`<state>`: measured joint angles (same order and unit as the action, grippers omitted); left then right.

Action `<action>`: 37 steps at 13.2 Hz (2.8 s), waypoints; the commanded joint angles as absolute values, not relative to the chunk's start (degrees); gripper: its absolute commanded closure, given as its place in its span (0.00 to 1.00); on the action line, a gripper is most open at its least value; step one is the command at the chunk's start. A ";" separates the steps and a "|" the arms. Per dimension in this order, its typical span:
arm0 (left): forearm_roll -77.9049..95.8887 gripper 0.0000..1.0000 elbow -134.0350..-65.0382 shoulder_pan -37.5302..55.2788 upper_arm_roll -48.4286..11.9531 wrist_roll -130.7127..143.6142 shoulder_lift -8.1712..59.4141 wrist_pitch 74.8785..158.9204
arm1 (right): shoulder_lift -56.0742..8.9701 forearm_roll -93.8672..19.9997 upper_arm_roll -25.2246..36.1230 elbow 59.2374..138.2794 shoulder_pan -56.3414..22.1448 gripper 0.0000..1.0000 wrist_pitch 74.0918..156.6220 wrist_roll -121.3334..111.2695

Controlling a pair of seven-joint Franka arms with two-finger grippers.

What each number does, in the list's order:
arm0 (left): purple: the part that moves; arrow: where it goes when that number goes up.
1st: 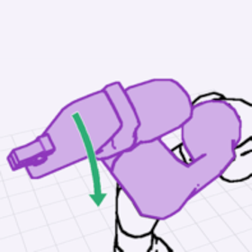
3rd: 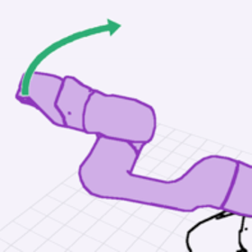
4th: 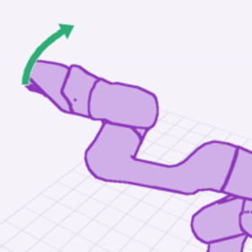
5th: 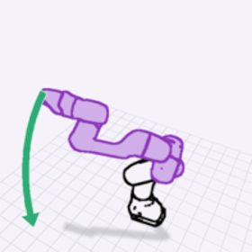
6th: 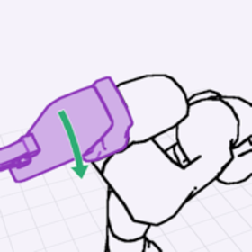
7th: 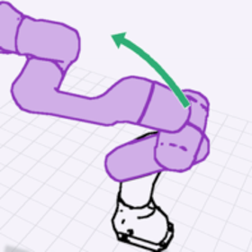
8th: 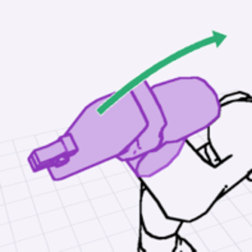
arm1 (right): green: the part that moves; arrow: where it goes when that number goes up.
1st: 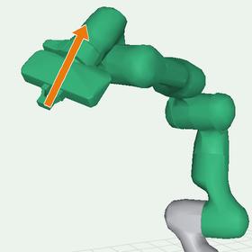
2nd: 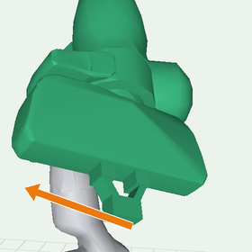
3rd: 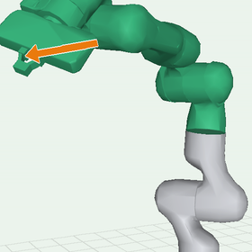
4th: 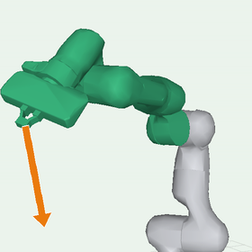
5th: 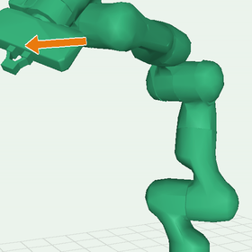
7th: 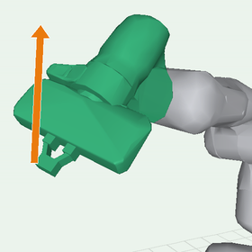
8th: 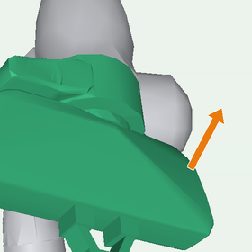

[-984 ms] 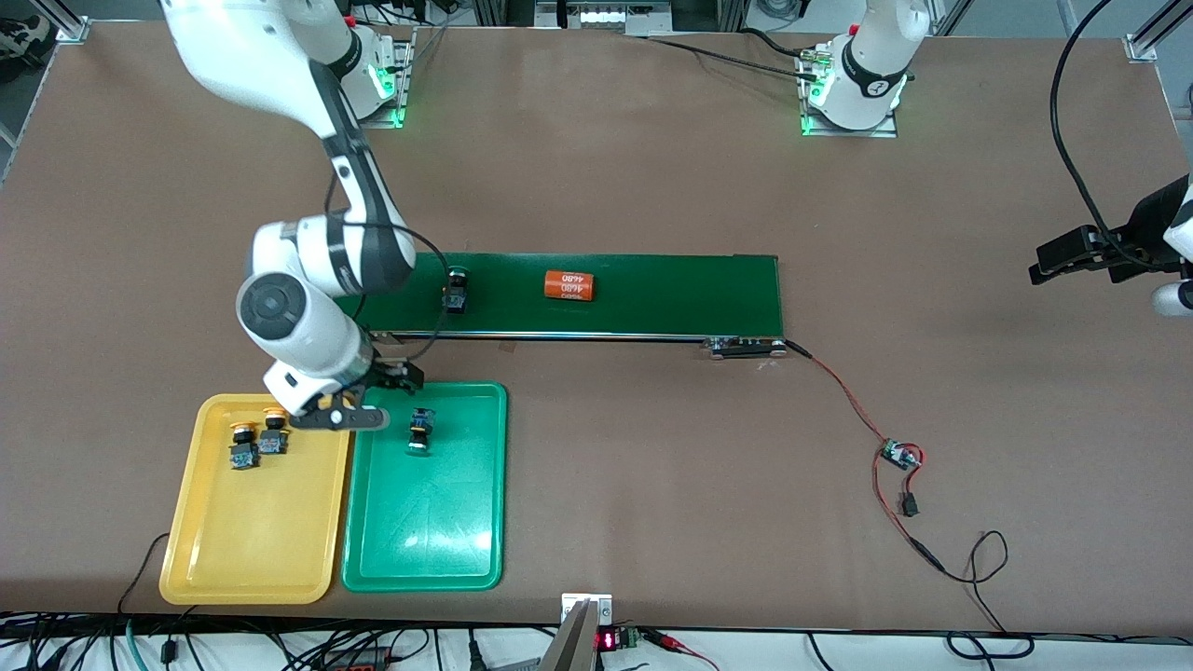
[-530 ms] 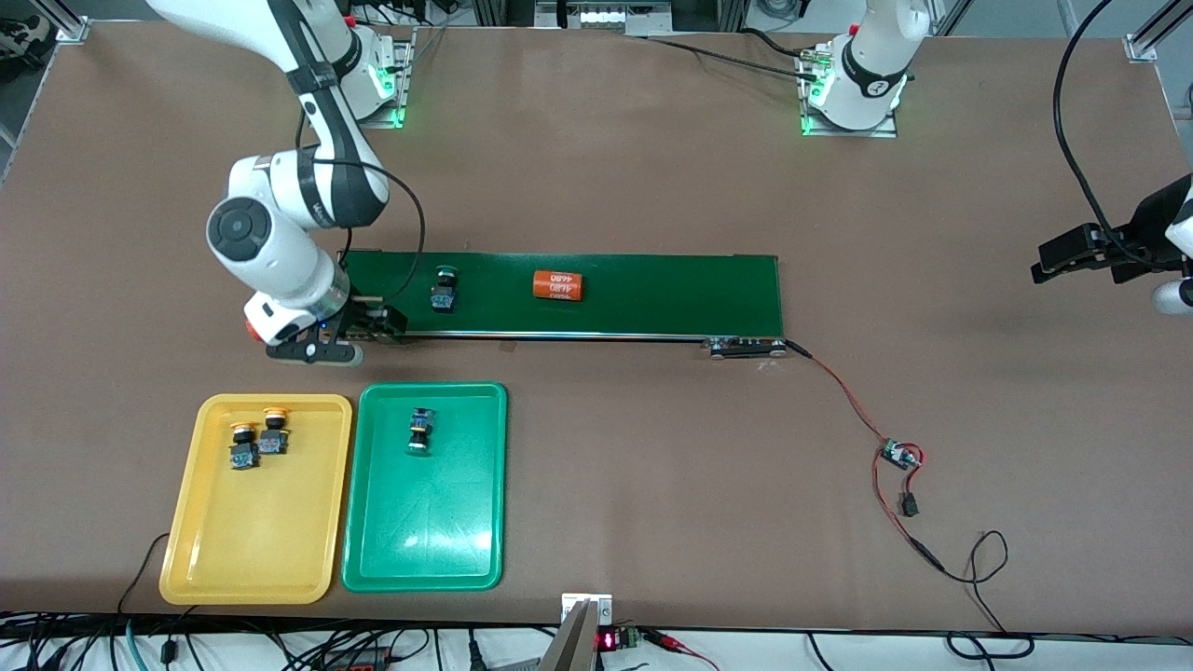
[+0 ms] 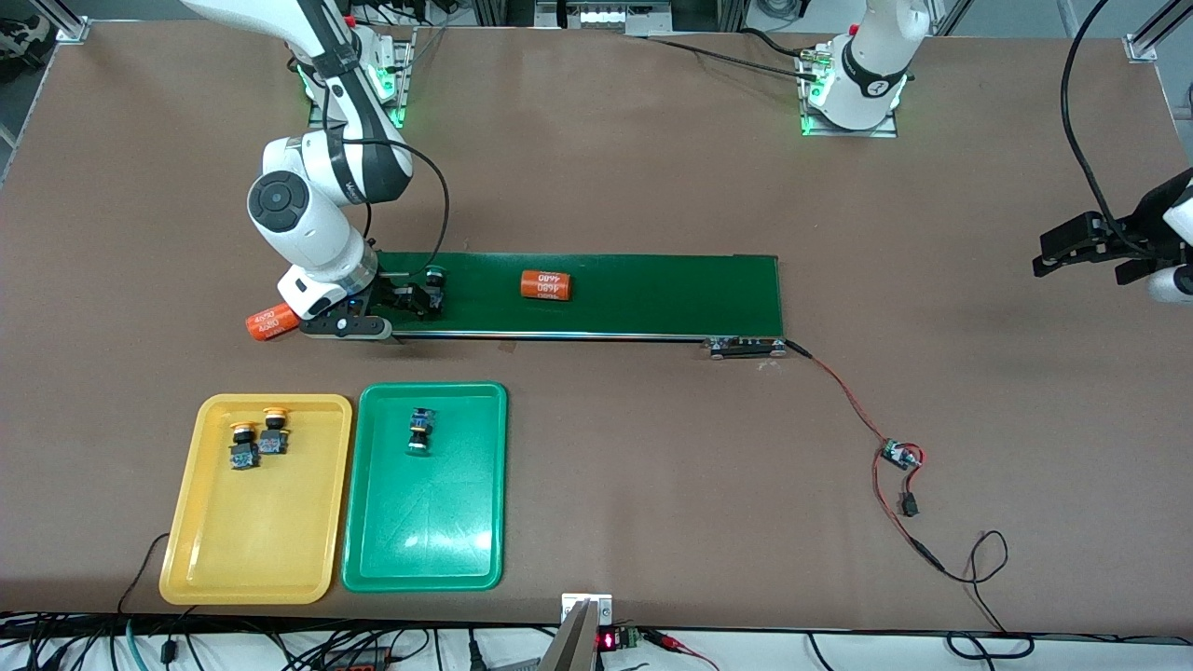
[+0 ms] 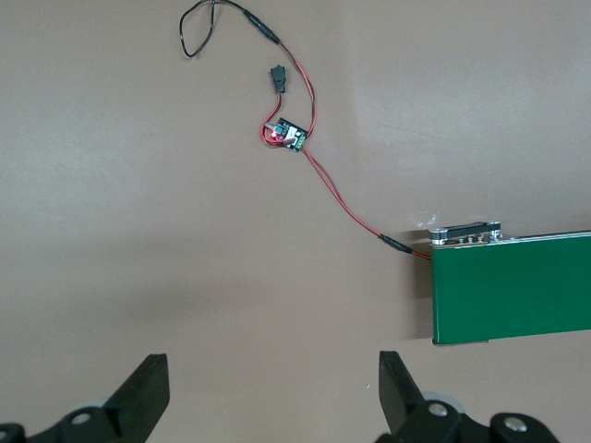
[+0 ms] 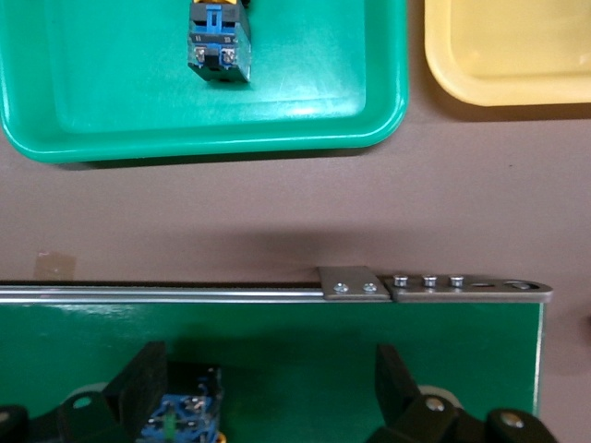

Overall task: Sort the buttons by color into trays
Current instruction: 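Move the right gripper back to the belt end and grasp a button, then carry the button with the right gripper over the green tray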

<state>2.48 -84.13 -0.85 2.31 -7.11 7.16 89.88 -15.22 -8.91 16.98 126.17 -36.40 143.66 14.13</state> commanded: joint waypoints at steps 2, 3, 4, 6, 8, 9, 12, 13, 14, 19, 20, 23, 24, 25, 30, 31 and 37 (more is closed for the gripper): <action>2.28 0.00 -83.94 -0.62 2.11 -7.56 6.50 89.21 | -13.89 -9.58 17.05 127.44 -37.70 0.00 144.40 15.46; 2.29 0.00 -83.94 -0.62 2.11 -7.56 6.50 89.12 | -14.06 -9.58 17.05 127.44 -38.31 0.00 144.40 15.99; 2.29 0.00 -83.94 -0.62 2.20 -7.56 6.50 89.12 | -14.50 -9.58 17.05 127.35 -38.93 0.00 144.40 16.08; 2.29 0.00 -83.94 -0.62 2.11 -7.30 6.42 88.95 | -15.55 -9.58 17.05 127.35 -39.20 0.00 144.49 16.17; 2.20 0.00 -84.11 -0.62 2.11 -5.29 6.42 88.77 | -16.26 -9.58 17.05 127.35 -39.55 0.01 144.49 16.17; 2.11 0.00 -84.02 -0.62 2.02 -4.32 6.50 88.16 | -16.35 -9.49 17.05 127.35 -39.46 0.04 144.49 16.08; 2.55 0.00 -83.94 -1.14 2.28 -5.10 6.42 87.71 | -16.44 -9.32 17.05 127.27 -39.11 0.34 144.49 15.30; 2.46 0.00 -83.94 -1.14 2.20 -5.01 6.42 87.63 | -16.44 -9.32 17.05 127.27 -38.85 0.51 144.32 15.12; 2.11 0.00 -83.94 -1.06 2.20 -5.01 6.42 87.54 | -16.35 -9.32 17.05 127.18 -38.76 0.67 144.14 15.03; 1.76 0.00 -83.85 -1.14 2.29 -5.01 6.42 87.10 | -15.82 -9.32 17.31 126.65 -37.53 0.90 143.97 12.75; 1.84 0.00 -83.85 -1.14 2.29 -5.01 6.42 87.19 | -15.56 -9.32 17.40 126.39 -37.36 0.90 143.62 11.70; 1.85 0.00 -83.85 -1.14 2.20 -5.01 6.42 87.19 | -15.73 -9.23 17.58 119.82 -36.13 0.92 137.31 9.85; 1.85 0.00 -83.85 -1.14 2.20 -5.01 6.42 87.19 | -16.17 -8.79 17.49 115.53 -35.51 0.92 133.98 9.32; 1.85 0.00 -83.85 -1.14 2.28 -5.01 6.42 87.36 | -17.04 -8.79 17.40 110.62 -35.51 0.93 130.47 8.97; 2.46 0.00 -84.37 -1.06 2.20 -3.87 5.45 87.27 | -30.38 -9.23 16.79 88.36 -36.56 0.97 124.98 7.48; 2.46 0.00 -84.29 -0.79 2.20 -3.17 5.45 87.36 | -34.41 -9.40 16.79 83.37 -36.56 0.97 125.33 6.34; 2.20 0.00 -84.37 -0.62 1.49 0.35 5.45 87.28 | -49.38 -13.88 16.79 74.09 -35.51 0.97 139.37 1.76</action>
